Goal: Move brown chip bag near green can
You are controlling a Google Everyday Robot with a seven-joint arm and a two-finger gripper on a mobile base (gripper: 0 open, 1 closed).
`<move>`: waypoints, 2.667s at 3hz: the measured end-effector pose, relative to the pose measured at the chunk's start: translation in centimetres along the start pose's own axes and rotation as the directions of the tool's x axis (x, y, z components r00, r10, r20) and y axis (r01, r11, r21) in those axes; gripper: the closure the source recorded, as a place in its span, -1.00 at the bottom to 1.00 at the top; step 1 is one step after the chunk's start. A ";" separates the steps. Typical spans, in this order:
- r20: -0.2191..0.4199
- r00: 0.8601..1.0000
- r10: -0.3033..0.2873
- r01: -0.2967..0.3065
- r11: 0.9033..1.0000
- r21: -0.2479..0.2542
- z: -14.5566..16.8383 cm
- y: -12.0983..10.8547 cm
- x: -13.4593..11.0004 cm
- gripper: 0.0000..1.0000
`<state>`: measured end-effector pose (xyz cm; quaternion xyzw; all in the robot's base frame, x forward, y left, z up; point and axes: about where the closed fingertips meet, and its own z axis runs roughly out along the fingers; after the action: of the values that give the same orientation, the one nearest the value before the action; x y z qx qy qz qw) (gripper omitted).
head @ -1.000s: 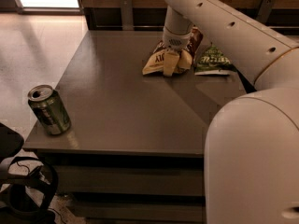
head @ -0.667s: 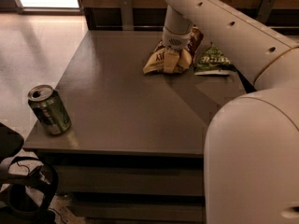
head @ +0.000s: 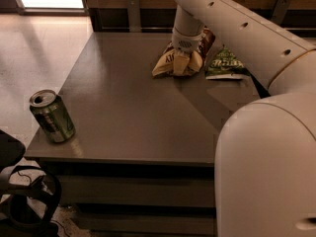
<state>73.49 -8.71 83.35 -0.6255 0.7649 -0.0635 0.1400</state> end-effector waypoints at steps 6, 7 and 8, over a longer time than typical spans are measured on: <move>0.000 1.000 0.000 0.000 1.000 0.001 -0.1 0.0 0.0 1.00; 0.000 1.000 0.000 0.000 1.000 0.001 -0.1 0.0 0.0 1.00; -0.001 1.000 -0.003 0.003 1.000 0.007 -0.5 -0.1 0.0 1.00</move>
Offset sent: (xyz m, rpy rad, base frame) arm -0.0242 -0.0183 0.1044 -0.0217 -0.2207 0.0297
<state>73.43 -8.74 83.81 -0.6263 0.7638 -0.0668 0.1415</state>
